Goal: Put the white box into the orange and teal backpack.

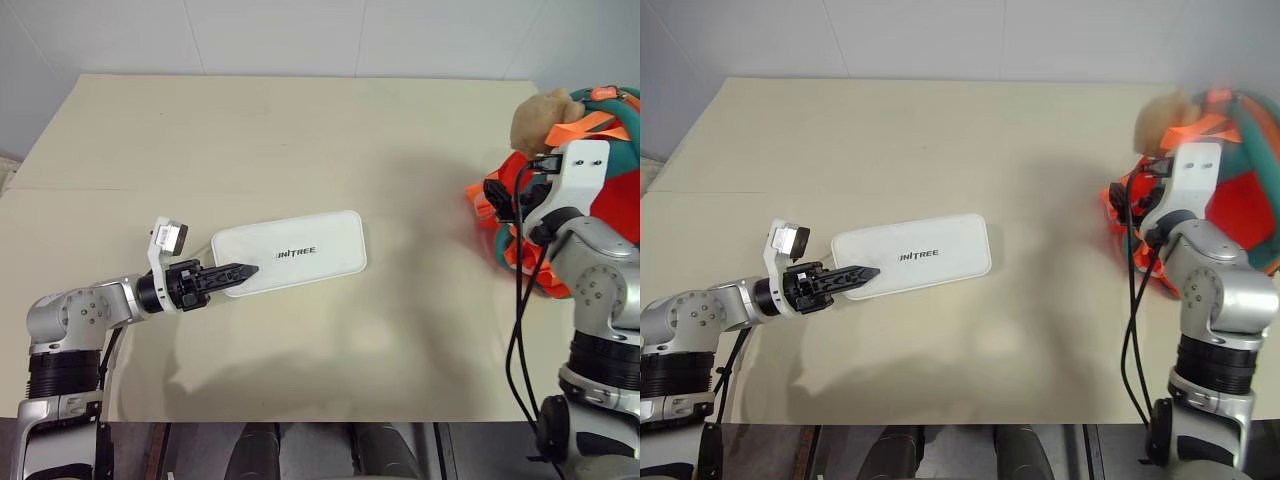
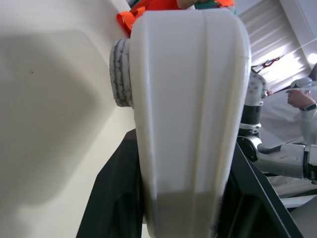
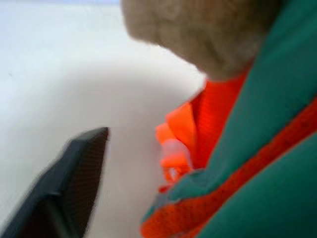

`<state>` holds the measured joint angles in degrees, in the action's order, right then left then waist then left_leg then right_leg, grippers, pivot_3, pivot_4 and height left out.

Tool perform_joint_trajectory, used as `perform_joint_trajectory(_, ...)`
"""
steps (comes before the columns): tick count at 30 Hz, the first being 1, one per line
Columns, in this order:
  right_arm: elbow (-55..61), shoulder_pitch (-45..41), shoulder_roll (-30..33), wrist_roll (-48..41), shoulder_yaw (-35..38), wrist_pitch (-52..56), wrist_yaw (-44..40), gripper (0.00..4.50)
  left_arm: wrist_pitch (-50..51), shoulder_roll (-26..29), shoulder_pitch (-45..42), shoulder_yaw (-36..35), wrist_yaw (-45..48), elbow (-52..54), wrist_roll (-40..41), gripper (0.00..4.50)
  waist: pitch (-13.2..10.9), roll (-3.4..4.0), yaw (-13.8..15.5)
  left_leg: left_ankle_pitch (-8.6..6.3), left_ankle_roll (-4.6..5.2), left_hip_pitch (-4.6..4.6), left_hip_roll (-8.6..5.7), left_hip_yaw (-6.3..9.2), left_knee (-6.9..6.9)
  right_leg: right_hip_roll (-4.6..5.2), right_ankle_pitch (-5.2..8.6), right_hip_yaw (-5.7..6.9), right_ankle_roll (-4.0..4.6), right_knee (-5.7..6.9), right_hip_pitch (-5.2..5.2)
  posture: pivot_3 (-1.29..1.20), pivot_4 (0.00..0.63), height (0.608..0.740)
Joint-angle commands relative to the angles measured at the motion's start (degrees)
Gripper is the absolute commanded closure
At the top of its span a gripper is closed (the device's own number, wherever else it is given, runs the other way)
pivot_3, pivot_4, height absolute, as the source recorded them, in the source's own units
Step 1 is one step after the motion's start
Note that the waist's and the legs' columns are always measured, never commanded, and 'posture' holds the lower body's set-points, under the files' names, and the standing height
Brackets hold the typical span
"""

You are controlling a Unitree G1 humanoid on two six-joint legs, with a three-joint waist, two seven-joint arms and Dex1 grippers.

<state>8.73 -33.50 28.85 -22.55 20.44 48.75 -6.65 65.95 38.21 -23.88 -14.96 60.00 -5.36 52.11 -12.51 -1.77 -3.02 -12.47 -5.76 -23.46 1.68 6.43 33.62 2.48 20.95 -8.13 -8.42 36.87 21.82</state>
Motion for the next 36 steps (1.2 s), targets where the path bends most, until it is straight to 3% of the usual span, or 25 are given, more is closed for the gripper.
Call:
perform_joint_trajectory(1, 1.6, -0.6, -1.0, -0.1, 0.5, -5.0, -1.2, 1.93, 0.1, -0.4, 0.5, -2.9, -1.3, 2.7, 2.8, 3.17, 0.0, 0.0, -0.1, 0.0, 0.0, 0.0, 0.0, 0.0, 0.01, 0.0, 0.0, 0.0, 0.0, 0.02, 0.0, 0.0, 0.15, 0.74)
perform_joint_trajectory(9, 3.3, -2.0, -1.9, -4.3, -2.7, -5.6, -8.3, 4.49, -0.5, -0.5, 0.3, -4.0, -3.6, 2.8, 2.8, 3.17, 0.0, 0.0, -0.5, 0.01, 0.0, 0.06, 0.01, 0.01, 0.11, -0.04, 0.0, -0.01, 0.0, 0.19, -0.01, 0.0, 0.15, 0.74)
perform_joint_trajectory(11, 5.4, -3.2, -2.4, -8.6, -3.0, -4.8, -12.2, 4.5, -0.8, -0.1, -0.2, -4.6, -3.9, 2.0, 2.6, 3.17, 0.0, 0.01, -0.7, 0.02, 0.0, 0.07, 0.01, 0.0, 0.11, -0.05, 0.0, -0.02, 0.0, 0.2, -0.01, 0.0, 0.15, 0.74)
perform_joint_trajectory(15, 12.9, -6.3, -4.0, -26.8, -2.6, 2.8, -20.5, 4.5, -3.2, 2.7, -1.4, -5.5, -2.8, -1.8, 0.5, 3.17, 0.0, 0.05, -1.5, 0.02, -0.01, 0.06, 0.08, 0.02, 0.06, -0.1, 0.0, -0.01, 0.0, 0.24, 0.02, 0.0, 0.15, 0.74)
perform_joint_trajectory(19, 14.7, -9.5, -4.2, -49.8, -0.9, 12.3, -18.6, 4.5, -5.9, 5.5, -2.0, -5.9, -1.3, -6.7, -1.4, 3.17, 0.0, 0.07, -2.0, 0.02, -0.01, 0.07, 0.1, 0.02, -0.07, -0.09, 0.02, -0.02, 0.04, 0.2, 0.07, 0.0, 0.15, 0.74)
perform_joint_trajectory(23, 14.9, -8.9, 1.7, -68.9, -1.7, 16.3, -17.2, 4.5, -7.1, 7.3, -1.1, -5.9, -0.1, -8.1, -2.5, 3.17, 0.0, 0.08, -1.4, 0.02, -0.01, -0.02, 0.1, 0.04, -0.14, -0.05, 0.04, 0.01, 0.08, 0.13, 0.16, 0.0, 0.15, 0.74)
perform_joint_trajectory(26, 17.4, -2.7, 10.9, -80.9, -3.4, 19.5, -18.8, 4.5, -7.1, 8.7, 0.9, -6.5, 1.1, -7.0, -2.5, 3.17, 0.0, 0.06, -0.2, 0.01, 0.01, -0.33, 0.07, 0.06, -0.12, 0.05, 0.05, 0.07, 0.08, 0.0, 0.35, 0.0, 0.15, 0.74)
perform_joint_trajectory(30, 17.7, 6.6, 22.0, -81.4, -2.7, 24.6, -27.4, 4.5, -7.2, 9.8, 3.8, -8.2, 2.4, -4.5, -1.1, 3.17, 0.0, 0.05, 0.3, -0.02, 0.06, -0.83, 0.06, 0.09, 0.15, 0.06, 0.06, 0.16, 0.07, 0.03, 0.72, 0.0, 0.15, 0.74)
perform_joint_trajectory(33, 15.6, 12.4, 29.2, -74.5, 0.2, 28.4, -40.2, 4.5, -7.3, 9.5, 5.3, -12.1, 3.5, -2.3, 1.8, 3.17, 0.0, 0.04, 0.5, -0.03, 0.09, -0.8, 0.05, 0.06, 0.28, 0.04, 0.05, 0.15, 0.06, 0.08, 0.67, 0.0, 0.15, 0.74)
perform_joint_trajectory(36, 12.5, 13.5, 33.0, -67.2, -0.5, 26.3, -46.6, 4.5, -6.5, 9.4, 6.5, -15.0, 3.4, 0.4, 4.2, 3.17, 0.0, 0.04, 0.3, -0.03, 0.1, -0.72, 0.07, 0.03, 0.41, -0.05, 0.04, 0.14, 0.05, 0.22, 0.65, 0.0, 0.15, 0.74)
